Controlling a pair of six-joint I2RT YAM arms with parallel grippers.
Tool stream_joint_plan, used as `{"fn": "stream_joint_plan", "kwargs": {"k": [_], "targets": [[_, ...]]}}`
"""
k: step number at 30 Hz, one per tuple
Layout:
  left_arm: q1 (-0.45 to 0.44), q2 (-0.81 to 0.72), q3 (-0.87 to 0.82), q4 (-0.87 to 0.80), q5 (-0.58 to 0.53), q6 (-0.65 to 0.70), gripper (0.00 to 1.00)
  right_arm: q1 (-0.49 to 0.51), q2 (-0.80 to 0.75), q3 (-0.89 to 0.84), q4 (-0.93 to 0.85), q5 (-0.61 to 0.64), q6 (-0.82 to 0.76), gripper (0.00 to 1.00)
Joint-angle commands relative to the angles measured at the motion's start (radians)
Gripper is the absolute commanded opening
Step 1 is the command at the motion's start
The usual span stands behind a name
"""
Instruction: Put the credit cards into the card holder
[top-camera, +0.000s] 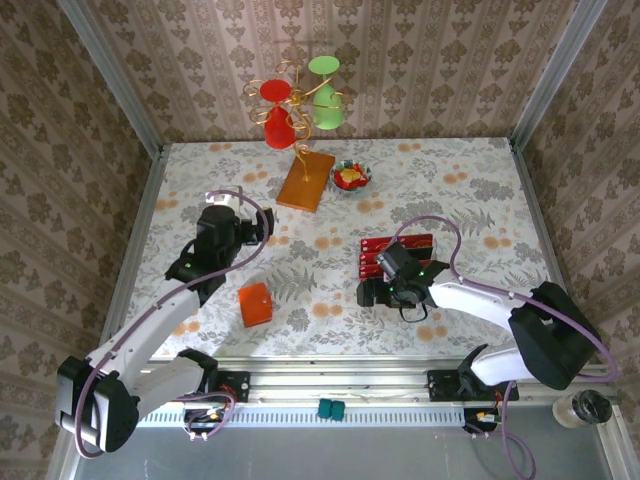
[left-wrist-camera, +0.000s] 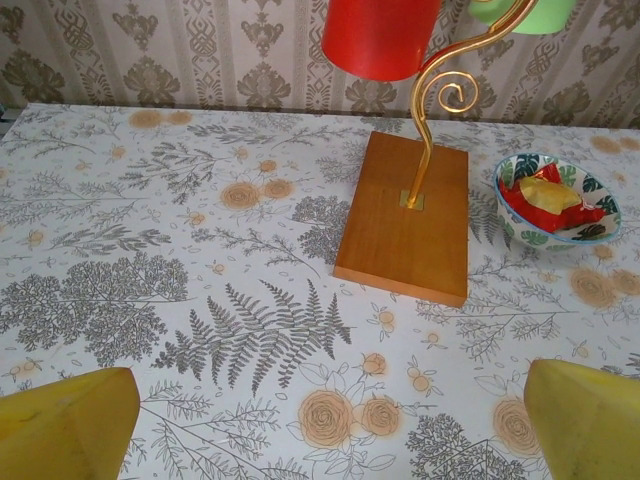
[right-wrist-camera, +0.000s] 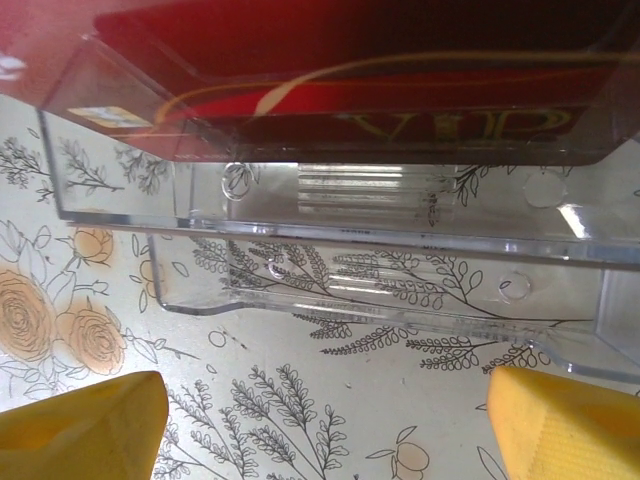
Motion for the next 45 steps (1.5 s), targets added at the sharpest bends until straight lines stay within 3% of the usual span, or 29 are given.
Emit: {"fn": "stream_joint_plan", "kwargs": {"k": [1, 28, 45], "targets": [[-0.008, -0.023, 0.01, -0.027, -0.015, -0.014, 1.0, -0.011, 0.009, 0.034, 0.025, -0.003, -0.001, 0.84], [-0.012, -0.047, -0.02, -0.05, -0.017, -0.058, 1.0, -0.073, 0.187, 0.184, 0.061, -0.042, -0.036, 0.84], [-0.013, -0.04, -0.006, -0.187, -0.005, -0.126, 1.0, -0.121, 0.308, 0.296, 0.07, -0.092, -0.082, 0.84]]}}
